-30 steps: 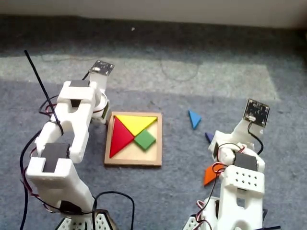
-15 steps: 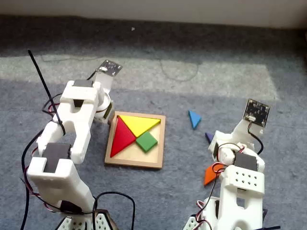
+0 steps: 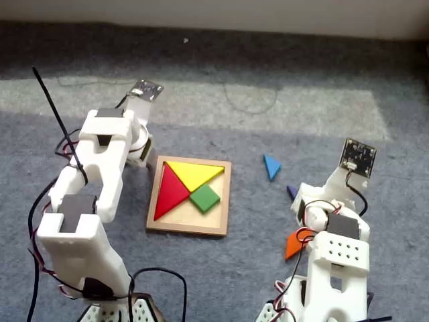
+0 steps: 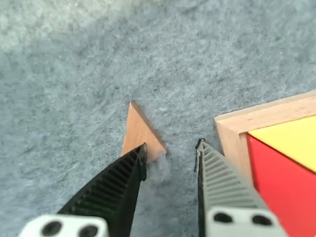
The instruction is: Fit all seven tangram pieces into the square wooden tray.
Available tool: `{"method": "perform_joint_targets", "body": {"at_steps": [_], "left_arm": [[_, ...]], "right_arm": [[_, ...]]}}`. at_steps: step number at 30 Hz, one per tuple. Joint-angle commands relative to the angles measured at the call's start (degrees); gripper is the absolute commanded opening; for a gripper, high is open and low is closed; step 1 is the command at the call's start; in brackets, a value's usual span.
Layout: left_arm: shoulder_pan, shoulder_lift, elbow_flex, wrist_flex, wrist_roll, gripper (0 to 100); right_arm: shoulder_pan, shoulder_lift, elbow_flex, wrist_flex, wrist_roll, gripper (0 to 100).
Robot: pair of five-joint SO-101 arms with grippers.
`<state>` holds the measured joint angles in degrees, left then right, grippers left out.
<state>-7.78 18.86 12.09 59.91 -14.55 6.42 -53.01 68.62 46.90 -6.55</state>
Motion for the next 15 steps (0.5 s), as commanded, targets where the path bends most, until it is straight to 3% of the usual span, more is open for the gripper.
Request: {"method": "perform_joint_targets", "body": {"at_steps": [1, 12, 15], "left_arm": [[-1.8, 0.04, -1.8, -0.62, 1.05, 18], [-2.51, -9.27, 4.44, -1.14, 2.64, 18], [-2.42, -11.74, 8.66, -5.36, 2.73, 18]], "right_arm": [[-0.75, -1.27, -0.4, -1.54, 0.62, 23.9], [-0.75, -1.27, -0.4, -1.54, 0.62, 23.9], [-0.75, -1.27, -0.4, -1.54, 0.62, 23.9]]}}
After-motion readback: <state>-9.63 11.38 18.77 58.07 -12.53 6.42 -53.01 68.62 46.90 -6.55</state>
